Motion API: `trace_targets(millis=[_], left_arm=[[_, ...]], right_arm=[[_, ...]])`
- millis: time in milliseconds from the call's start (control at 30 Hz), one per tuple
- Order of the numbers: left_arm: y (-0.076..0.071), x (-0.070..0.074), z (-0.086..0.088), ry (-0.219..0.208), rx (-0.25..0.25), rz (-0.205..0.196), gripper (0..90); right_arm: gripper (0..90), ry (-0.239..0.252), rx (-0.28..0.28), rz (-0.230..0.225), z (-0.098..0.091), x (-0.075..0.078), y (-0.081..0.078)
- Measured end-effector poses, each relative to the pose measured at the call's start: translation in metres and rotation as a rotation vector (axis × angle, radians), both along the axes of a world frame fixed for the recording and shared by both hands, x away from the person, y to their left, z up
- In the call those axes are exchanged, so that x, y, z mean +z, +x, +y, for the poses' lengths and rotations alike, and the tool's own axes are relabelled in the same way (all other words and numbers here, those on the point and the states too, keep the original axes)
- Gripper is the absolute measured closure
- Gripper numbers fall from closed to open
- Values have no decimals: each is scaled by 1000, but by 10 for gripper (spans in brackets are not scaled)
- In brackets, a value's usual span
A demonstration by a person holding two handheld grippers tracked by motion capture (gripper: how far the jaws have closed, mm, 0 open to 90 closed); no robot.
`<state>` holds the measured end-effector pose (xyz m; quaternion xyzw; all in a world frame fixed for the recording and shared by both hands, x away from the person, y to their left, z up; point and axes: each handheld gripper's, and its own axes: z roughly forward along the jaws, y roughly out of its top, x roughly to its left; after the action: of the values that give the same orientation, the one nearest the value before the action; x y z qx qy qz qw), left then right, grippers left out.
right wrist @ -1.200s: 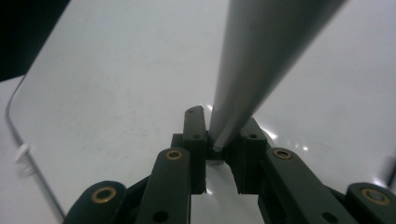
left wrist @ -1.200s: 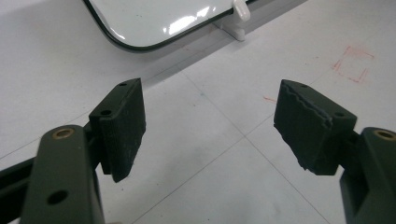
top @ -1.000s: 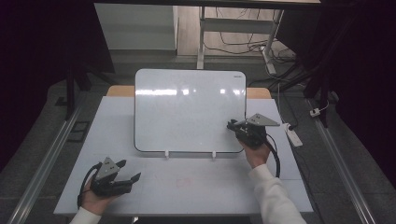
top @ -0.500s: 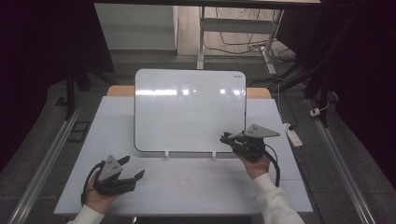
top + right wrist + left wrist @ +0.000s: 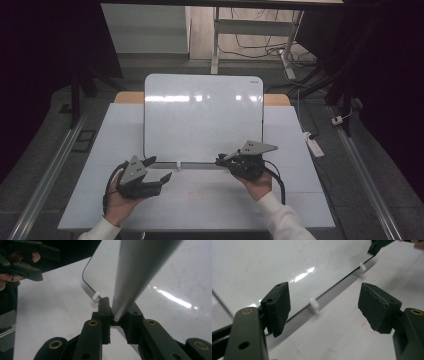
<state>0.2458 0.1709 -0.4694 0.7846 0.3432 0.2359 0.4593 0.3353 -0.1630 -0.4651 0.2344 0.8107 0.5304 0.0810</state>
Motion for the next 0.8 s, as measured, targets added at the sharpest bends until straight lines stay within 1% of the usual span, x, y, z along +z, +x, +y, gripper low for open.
trace_targets(millis=[200, 367, 500, 567, 800], left_arm=[[11, 12, -24, 5, -52, -18, 278], [20, 23, -45, -17, -96, -34, 298], [24, 30, -63, -22, -146, -54, 336], [26, 32, -72, -27, -172, -54, 361], [32, 31, -98, -14, -236, -45, 423]], right_arm=[[775, -14, 41, 30, 14, -5, -4], [774, -18, 63, 56, 22, -9, -6], [774, -12, 74, 78, 27, -12, -8], [774, -7, 80, 93, 29, -12, -8], [775, -4, 88, 125, 35, -17, -9]])
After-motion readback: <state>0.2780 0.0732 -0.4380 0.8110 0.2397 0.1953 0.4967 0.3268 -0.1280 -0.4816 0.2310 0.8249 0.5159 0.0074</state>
